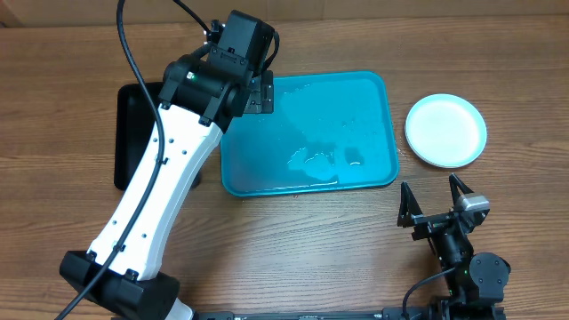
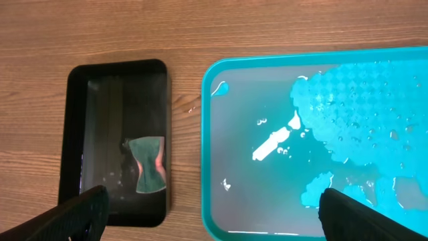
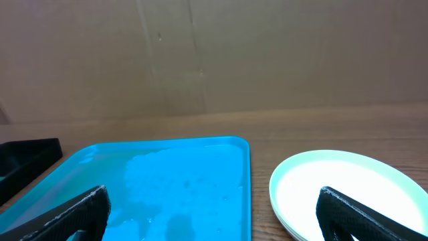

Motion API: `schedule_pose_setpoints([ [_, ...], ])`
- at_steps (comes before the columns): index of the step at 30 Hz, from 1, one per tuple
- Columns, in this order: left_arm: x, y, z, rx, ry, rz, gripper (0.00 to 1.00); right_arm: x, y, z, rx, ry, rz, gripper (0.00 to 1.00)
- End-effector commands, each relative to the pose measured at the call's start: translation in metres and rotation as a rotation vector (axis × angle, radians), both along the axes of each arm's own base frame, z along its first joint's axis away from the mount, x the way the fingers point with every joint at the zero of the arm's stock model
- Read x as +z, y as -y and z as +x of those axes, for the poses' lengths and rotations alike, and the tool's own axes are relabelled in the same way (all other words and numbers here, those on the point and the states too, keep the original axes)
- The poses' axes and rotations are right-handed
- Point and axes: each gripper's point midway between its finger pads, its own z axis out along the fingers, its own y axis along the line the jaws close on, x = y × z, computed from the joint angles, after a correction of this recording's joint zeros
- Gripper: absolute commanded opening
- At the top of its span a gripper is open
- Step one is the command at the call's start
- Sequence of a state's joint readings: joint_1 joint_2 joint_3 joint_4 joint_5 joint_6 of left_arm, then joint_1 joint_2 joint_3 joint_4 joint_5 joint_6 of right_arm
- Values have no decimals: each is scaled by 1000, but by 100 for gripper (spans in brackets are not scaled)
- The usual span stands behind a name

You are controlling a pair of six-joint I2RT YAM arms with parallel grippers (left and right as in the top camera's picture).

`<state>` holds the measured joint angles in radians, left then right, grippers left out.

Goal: Clean dirty plates on tray and stack at the side

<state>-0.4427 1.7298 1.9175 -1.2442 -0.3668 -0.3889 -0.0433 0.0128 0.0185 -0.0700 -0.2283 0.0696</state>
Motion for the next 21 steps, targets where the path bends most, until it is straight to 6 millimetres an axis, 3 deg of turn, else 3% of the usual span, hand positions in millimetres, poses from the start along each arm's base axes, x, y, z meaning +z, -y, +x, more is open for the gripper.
schedule_pose_setpoints([
  [1,21,-1,2,5,85,-38,100,-1,-2,0,9,11,-18,100],
  [5,70,0,10,-8,341,-146,100,-1,-2,0,9,11,-18,100],
  [9,94,-15,-4,-47,530,-225,100,-1,-2,0,9,11,-18,100],
  [15,72,-56,-46,-70,661,-343,100,-1,-2,0,9,11,-18,100],
  [21,49,-83,-86,-100,880,-302,100,-1,-2,0,9,11,-18,100],
])
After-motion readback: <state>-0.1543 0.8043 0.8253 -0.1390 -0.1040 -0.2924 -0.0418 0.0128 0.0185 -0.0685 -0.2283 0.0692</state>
